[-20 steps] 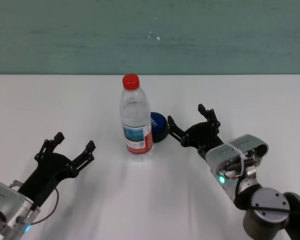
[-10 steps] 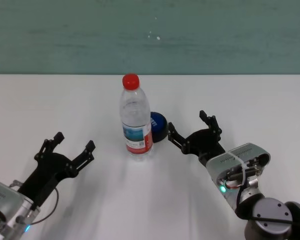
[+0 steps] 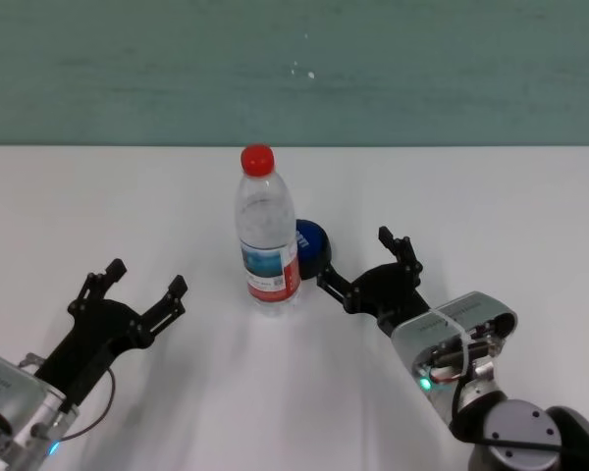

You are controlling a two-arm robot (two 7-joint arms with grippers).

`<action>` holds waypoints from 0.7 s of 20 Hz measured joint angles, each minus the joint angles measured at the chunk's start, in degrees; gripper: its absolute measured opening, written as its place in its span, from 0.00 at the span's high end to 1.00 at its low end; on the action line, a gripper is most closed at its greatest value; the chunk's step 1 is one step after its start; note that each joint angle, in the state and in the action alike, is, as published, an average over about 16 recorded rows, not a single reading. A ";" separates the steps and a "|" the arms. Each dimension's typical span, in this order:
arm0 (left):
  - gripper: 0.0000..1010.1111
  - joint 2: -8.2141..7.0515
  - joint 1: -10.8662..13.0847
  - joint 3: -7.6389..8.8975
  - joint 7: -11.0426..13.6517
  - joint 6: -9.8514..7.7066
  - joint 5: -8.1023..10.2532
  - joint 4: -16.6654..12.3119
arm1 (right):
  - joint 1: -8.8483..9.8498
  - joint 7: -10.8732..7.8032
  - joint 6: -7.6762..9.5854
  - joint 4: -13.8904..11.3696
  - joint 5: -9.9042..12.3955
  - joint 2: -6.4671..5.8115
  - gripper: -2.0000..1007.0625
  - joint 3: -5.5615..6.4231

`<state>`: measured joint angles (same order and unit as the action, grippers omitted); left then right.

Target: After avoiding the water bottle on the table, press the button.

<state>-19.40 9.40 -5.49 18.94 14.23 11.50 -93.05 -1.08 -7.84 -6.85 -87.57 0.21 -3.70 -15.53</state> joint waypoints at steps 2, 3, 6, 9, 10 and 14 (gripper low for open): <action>0.00 0.00 0.00 0.00 0.00 0.00 0.00 0.00 | 0.12 0.03 -0.02 0.01 -0.11 0.13 0.00 -0.13; 0.00 0.00 0.00 0.00 0.00 0.00 0.00 0.00 | 0.18 0.05 -0.03 0.01 -0.17 0.19 0.00 -0.19; 0.00 0.00 0.00 0.00 0.00 0.00 0.00 0.00 | 0.29 0.13 0.01 0.02 -0.33 0.32 0.00 -0.35; 0.00 0.00 0.00 0.00 0.00 0.00 0.00 0.00 | 0.36 0.19 0.06 0.00 -0.41 0.38 0.00 -0.42; 0.00 0.00 0.00 0.00 0.00 0.00 0.00 0.00 | 0.37 0.20 0.07 0.00 -0.42 0.38 0.00 -0.42; 0.00 0.00 0.00 0.00 0.00 0.00 0.00 0.00 | 0.35 0.18 0.08 0.02 -0.40 0.36 0.00 -0.41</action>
<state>-19.40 9.40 -5.49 18.94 14.23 11.50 -93.05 -0.73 -7.67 -6.77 -87.55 -0.19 -3.34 -15.94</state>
